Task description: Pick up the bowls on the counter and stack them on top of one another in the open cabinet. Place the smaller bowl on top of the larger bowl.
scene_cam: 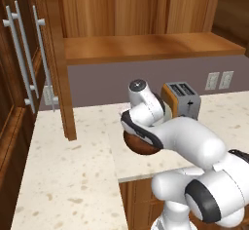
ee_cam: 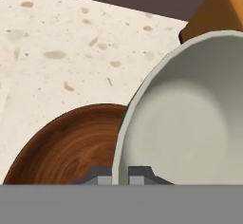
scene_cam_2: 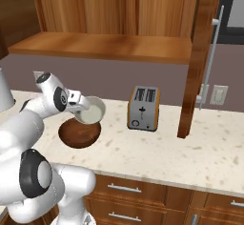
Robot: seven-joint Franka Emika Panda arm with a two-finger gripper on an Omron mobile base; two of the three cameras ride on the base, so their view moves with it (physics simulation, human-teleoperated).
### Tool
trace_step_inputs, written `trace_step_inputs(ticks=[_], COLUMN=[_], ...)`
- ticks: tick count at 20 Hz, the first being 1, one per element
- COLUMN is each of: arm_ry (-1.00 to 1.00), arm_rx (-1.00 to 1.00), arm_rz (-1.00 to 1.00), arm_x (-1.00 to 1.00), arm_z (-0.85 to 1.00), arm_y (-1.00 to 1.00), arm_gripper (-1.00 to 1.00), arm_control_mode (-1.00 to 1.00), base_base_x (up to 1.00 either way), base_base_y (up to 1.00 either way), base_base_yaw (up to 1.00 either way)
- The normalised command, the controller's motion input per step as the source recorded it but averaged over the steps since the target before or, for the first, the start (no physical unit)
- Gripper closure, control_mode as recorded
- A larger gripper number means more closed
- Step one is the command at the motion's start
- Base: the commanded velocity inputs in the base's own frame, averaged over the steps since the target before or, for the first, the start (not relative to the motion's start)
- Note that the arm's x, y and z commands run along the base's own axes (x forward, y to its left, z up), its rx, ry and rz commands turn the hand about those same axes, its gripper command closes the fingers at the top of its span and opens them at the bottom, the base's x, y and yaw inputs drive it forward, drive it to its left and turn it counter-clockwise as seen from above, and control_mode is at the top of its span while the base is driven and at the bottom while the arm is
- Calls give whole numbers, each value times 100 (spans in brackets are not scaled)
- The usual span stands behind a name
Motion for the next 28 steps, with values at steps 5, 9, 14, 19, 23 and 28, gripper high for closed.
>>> trace_step_inputs(ticks=[5,9,14,19,23,28], arm_ry=[6,18,22,13,6,1], arm_rx=[-6,-2,0,0,0,0], arm_rz=[0,0,0,0,0,0], arm_x=[-4,-1,-1,-7,-18,-38], arm_z=[-20,-31,-27,-19,-16,-11], arm_y=[12,21,14,11,5,0], arm_gripper=[100,100,100,100,100,100], arm_control_mode=[-100,-100,-100,-100,-100,-100], base_base_x=[0,0,0,0,0,0], base_base_y=[0,0,0,0,0,0], base_base_yaw=[0,0,0,0,0,0])
